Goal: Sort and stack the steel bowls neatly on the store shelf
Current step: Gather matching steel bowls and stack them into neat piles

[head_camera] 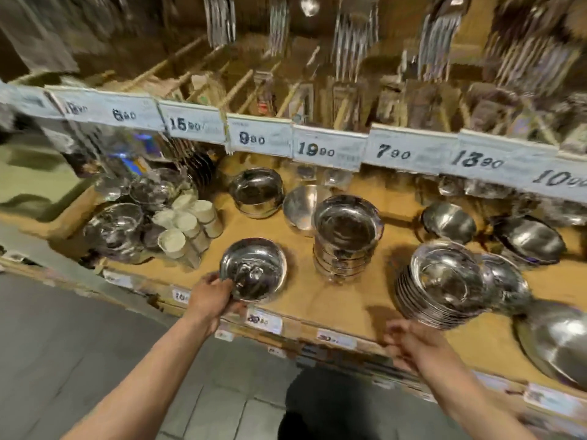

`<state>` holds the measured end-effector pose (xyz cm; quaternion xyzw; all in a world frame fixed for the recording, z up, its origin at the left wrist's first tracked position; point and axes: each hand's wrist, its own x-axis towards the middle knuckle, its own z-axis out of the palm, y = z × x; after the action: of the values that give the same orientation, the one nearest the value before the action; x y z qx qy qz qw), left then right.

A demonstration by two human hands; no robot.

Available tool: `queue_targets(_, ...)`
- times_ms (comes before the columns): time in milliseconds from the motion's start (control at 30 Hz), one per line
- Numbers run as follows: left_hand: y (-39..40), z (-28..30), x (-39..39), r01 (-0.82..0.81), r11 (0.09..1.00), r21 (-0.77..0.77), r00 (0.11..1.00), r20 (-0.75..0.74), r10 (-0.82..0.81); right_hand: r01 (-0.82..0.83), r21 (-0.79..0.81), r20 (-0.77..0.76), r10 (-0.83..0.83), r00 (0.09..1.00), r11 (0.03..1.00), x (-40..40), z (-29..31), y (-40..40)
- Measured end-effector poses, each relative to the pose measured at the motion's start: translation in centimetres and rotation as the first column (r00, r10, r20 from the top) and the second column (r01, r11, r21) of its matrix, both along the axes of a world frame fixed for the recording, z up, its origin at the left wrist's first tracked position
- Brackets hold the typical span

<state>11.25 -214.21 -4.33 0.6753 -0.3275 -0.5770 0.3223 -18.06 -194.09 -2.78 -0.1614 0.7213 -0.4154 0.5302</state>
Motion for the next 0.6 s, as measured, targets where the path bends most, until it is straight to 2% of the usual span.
queue_targets(133, -1.4, -1.0, 0.4, 0.037, 0.999, 0.021, 0.999, -0.001, -0.037, 0.054, -0.005, -0.023, -0.054, 0.998, 0.999, 1.3, 0.1, -1.1)
queue_targets(333, -3.3, -2.9, 1.2, 0.109, 0.982, 0.152, 0.994, -0.022, -0.107, 0.127, -0.032, -0.034, -0.128, 0.991, 0.991, 2.6, 0.4, -2.5)
queue_targets(600, -5.0, -3.8, 1.9, 0.131, 0.978, 0.161, 0.991, -0.054, -0.124, 0.164, -0.037, -0.026, -0.165, 0.986, 0.986, 3.8, 0.6, -2.7)
